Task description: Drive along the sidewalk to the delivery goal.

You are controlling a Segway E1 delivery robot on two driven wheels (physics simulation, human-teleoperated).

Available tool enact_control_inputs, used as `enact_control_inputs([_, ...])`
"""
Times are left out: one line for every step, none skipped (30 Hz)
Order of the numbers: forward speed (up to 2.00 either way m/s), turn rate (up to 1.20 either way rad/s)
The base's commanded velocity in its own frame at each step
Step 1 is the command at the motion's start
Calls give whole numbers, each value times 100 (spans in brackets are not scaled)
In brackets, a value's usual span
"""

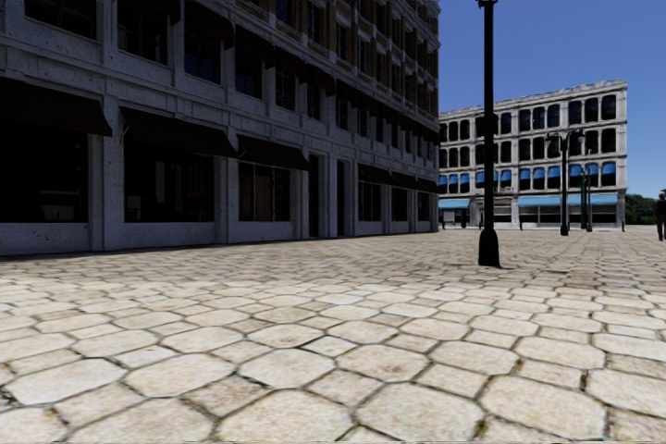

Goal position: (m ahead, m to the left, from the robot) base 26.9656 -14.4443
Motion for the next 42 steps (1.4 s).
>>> enact_control_inputs([186, 0])
enact_control_inputs([186, 0])
enact_control_inputs([186, 0])
enact_control_inputs([186, 0])
enact_control_inputs([186, 0])
enact_control_inputs([186, 0])
enact_control_inputs([186, 0])
enact_control_inputs([186, 0])
enact_control_inputs([186, 0])
enact_control_inputs([186, 0])
enact_control_inputs([186, 0])
enact_control_inputs([186, 0])
enact_control_inputs([186, 0])
enact_control_inputs([186, 0])
enact_control_inputs([186, 0])
enact_control_inputs([186, 0])
enact_control_inputs([186, 0])
enact_control_inputs([186, 0])
enact_control_inputs([186, 0])
enact_control_inputs([186, 0])
enact_control_inputs([186, 0])
enact_control_inputs([186, 0])
enact_control_inputs([186, 0])
enact_control_inputs([186, 0])
enact_control_inputs([186, 0])
enact_control_inputs([186, 0])
enact_control_inputs([186, 0])
enact_control_inputs([186, 0])
enact_control_inputs([186, 0])
enact_control_inputs([186, 0])
enact_control_inputs([186, 0])
enact_control_inputs([186, 0])
enact_control_inputs([186, 0])
enact_control_inputs([186, 0])
enact_control_inputs([186, 0])
enact_control_inputs([186, 0])
enact_control_inputs([186, 0])
enact_control_inputs([186, 0])
enact_control_inputs([186, 0])
enact_control_inputs([186, 0])
enact_control_inputs([186, 0])
enact_control_inputs([186, 0])
